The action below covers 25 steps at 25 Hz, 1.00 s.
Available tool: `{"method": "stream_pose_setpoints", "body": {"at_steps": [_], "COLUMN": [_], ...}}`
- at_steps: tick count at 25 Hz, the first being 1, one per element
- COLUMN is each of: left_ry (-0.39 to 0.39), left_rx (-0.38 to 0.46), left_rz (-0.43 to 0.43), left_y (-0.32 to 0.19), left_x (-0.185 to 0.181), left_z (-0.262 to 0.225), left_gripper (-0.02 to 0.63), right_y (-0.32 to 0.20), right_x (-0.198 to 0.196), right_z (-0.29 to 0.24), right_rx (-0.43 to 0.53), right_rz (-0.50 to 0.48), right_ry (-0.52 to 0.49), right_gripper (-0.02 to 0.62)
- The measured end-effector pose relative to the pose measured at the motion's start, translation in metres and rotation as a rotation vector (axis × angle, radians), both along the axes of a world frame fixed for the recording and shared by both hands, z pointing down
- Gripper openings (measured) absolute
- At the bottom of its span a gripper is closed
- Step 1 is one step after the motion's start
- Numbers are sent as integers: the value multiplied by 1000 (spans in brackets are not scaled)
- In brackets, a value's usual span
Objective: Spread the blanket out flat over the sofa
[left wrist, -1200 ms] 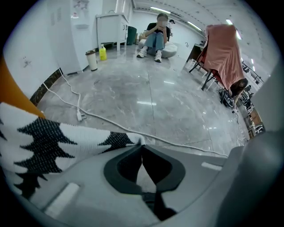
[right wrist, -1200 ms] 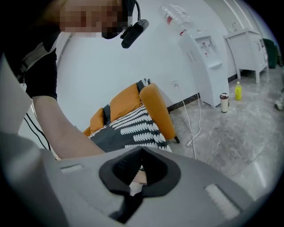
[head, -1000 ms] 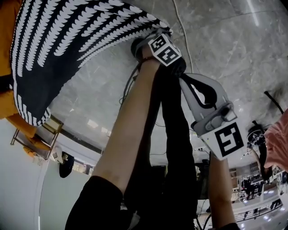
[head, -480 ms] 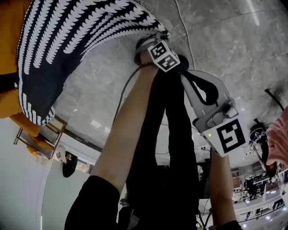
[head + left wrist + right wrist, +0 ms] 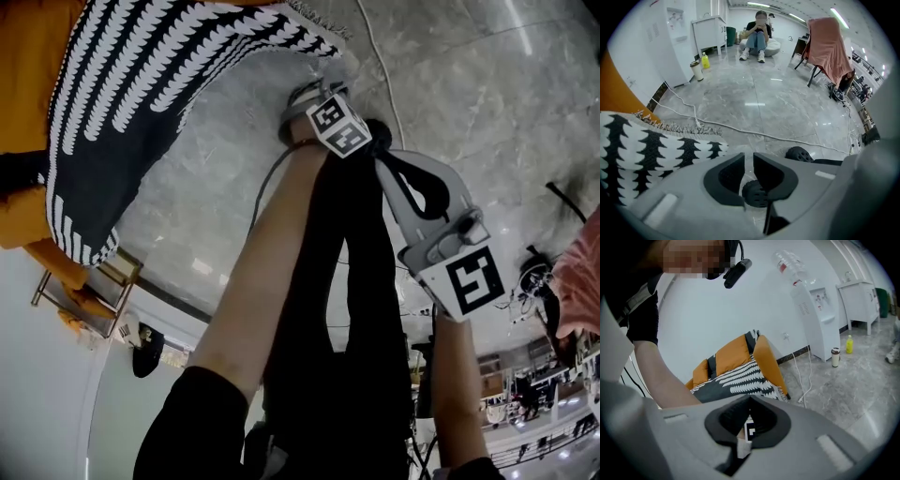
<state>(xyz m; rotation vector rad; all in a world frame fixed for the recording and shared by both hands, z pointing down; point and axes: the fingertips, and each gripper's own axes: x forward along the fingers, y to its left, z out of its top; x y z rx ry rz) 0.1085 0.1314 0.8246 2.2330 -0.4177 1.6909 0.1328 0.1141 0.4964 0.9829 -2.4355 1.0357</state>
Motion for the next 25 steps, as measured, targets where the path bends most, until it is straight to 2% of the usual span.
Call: {"method": "stream_pose_setpoints", "body": {"at_steps": [5, 12, 17, 25], "left_ry": [14, 36, 77, 103], "left_rx": [16, 60, 102, 163], "left_rz": [4, -6, -55, -80], "left_y": [-2, 0, -4, 9], "left_x": [-2, -14, -23, -46], "left_z": [-29, -97, -153, -265], "left_gripper": [63, 62, 61, 61], "right_y": [2, 12, 21, 49], "right_x": [-4, -12, -19, -26], "right_z": [-23, -83, -126, -209], "right_rx": [18, 68, 121, 171], "right_rz": [10, -14, -34, -49], "right_ry": [3, 22, 30, 29], "right_gripper": [2, 2, 3, 2]}}
